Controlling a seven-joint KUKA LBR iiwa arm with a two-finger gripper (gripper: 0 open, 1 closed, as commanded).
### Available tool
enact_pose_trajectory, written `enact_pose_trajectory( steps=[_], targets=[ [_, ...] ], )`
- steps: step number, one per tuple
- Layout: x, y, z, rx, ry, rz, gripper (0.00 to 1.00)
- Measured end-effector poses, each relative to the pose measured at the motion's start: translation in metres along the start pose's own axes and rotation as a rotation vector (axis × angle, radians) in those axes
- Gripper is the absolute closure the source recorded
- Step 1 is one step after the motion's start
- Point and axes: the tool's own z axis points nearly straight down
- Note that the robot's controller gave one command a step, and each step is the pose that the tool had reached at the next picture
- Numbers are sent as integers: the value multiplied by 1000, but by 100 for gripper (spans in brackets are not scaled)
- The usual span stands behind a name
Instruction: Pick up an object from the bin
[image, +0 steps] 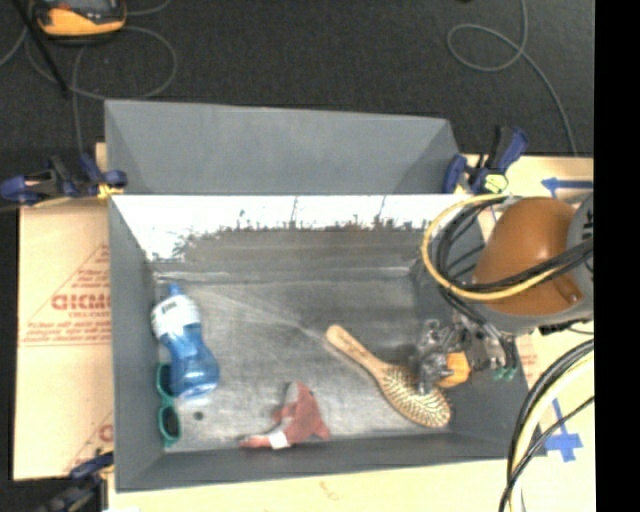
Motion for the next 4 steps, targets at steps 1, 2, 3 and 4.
enact_pose_trajectory(
  steps=[1,2,3,4],
  targets=[
    [10,-7,-19,-4,-12,13,100],
    [18,-13,-53,1,3,-34,100],
    [11,-27,-119,7,-3,-281,100],
    [-11,16,-8,2,0,-139,0]
  ],
)
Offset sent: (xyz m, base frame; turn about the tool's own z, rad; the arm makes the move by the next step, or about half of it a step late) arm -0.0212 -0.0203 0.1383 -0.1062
